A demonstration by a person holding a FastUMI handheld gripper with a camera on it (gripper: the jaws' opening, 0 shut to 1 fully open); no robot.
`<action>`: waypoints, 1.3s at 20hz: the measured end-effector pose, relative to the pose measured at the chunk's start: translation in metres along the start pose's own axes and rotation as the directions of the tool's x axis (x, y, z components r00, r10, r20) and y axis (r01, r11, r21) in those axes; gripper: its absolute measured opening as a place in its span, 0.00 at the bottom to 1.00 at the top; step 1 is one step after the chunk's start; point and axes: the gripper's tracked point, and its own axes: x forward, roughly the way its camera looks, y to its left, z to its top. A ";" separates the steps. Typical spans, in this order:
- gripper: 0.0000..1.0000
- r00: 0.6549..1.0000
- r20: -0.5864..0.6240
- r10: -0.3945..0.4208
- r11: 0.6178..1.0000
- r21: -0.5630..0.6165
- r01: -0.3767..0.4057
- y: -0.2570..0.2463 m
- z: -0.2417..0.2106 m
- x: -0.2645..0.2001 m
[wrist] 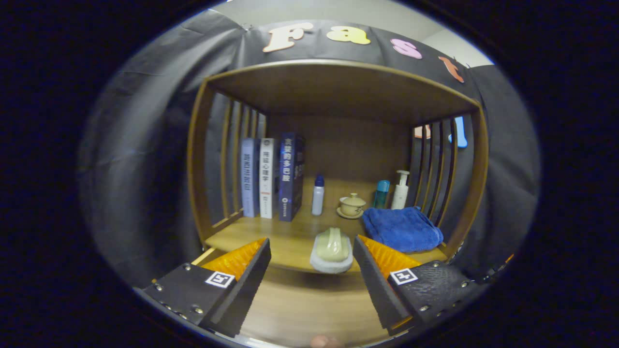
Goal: Pull open the drawer, take out the items inside it, and place them on the countertop above the cabinet.
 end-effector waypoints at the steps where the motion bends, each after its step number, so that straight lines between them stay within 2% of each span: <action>1: 1.00 1.000 0.006 0.026 1.000 -0.012 -0.026 0.008 -0.007 -0.021; 6: 1.00 0.997 -0.044 0.071 0.997 -0.029 -0.073 0.026 -0.072 -0.098; 10: 1.00 0.997 -0.079 0.025 0.999 -0.020 -0.027 0.016 -0.122 -0.126; 16: 1.00 0.990 -0.143 0.006 0.999 0.037 -0.001 0.008 -0.176 -0.131; 26: 1.00 0.966 -0.258 -0.031 0.995 0.085 0.055 0.002 -0.224 -0.086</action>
